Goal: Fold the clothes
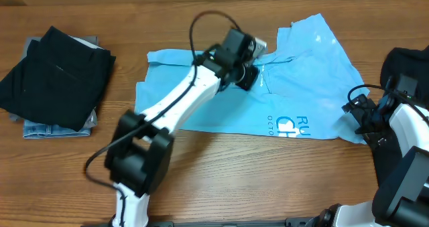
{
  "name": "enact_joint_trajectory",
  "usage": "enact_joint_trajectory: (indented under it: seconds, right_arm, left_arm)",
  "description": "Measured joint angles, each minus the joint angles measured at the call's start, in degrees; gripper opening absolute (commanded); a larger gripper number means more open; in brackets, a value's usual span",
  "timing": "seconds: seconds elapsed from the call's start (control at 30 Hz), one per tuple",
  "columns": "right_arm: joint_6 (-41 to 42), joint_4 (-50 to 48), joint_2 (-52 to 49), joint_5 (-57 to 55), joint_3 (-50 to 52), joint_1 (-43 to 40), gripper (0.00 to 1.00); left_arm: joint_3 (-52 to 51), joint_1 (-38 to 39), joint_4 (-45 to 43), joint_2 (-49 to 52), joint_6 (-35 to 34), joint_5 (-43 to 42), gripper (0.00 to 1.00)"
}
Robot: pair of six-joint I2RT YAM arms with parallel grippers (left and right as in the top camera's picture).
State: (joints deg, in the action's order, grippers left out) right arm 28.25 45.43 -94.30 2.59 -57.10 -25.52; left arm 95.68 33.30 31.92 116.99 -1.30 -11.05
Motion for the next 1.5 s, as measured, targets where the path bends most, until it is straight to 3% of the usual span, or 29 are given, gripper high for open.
enact_joint_trajectory:
  seconds: [0.23, 0.37, 0.5, 0.67, 0.8, 0.97, 1.1, 1.33, 1.5]
  right_arm:
    - [0.0, 0.0, 0.0, 0.0, 0.0, 0.0, 1.00]
    - [0.0, 0.0, 0.0, 0.0, 0.0, 0.0, 1.00]
    - [0.0, 0.0, 0.0, 0.0, 0.0, 0.0, 1.00]
    - [0.0, 0.0, 0.0, 0.0, 0.0, 0.0, 1.00]
    - [0.0, 0.0, 0.0, 0.0, 0.0, 0.0, 1.00]
    - [0.0, 0.0, 0.0, 0.0, 0.0, 0.0, 1.00]
    - [0.0, 0.0, 0.0, 0.0, 0.0, 0.0, 1.00]
    - [0.0, 0.0, 0.0, 0.0, 0.0, 0.0, 1.00]
    - [0.0, 0.0, 0.0, 0.0, 0.0, 0.0, 1.00]
  left_arm:
    - [3.1, -3.0, 15.8, -9.3, 1.2, 12.2, 0.72]
    - [3.0, -7.8, 24.6, -8.6, -2.4, 15.0, 0.76]
    - [2.9, -16.3, 26.4, -8.0, -7.8, 13.0, 0.82]
    - [2.9, -25.8, 26.6, -8.0, -15.5, 5.3, 1.00]
    - [2.9, -30.1, 26.6, -8.0, -21.1, 2.3, 0.98]
    - [0.5, -30.1, 24.2, -8.0, -26.9, 1.6, 0.93]
    - [-4.8, -29.9, 18.3, -7.9, -33.6, 1.8, 0.82]
    - [-12.1, -29.9, 6.3, -7.9, -40.3, 2.3, 0.79]
    - [-13.6, -29.9, 3.0, -7.9, -43.8, 4.9, 0.77]
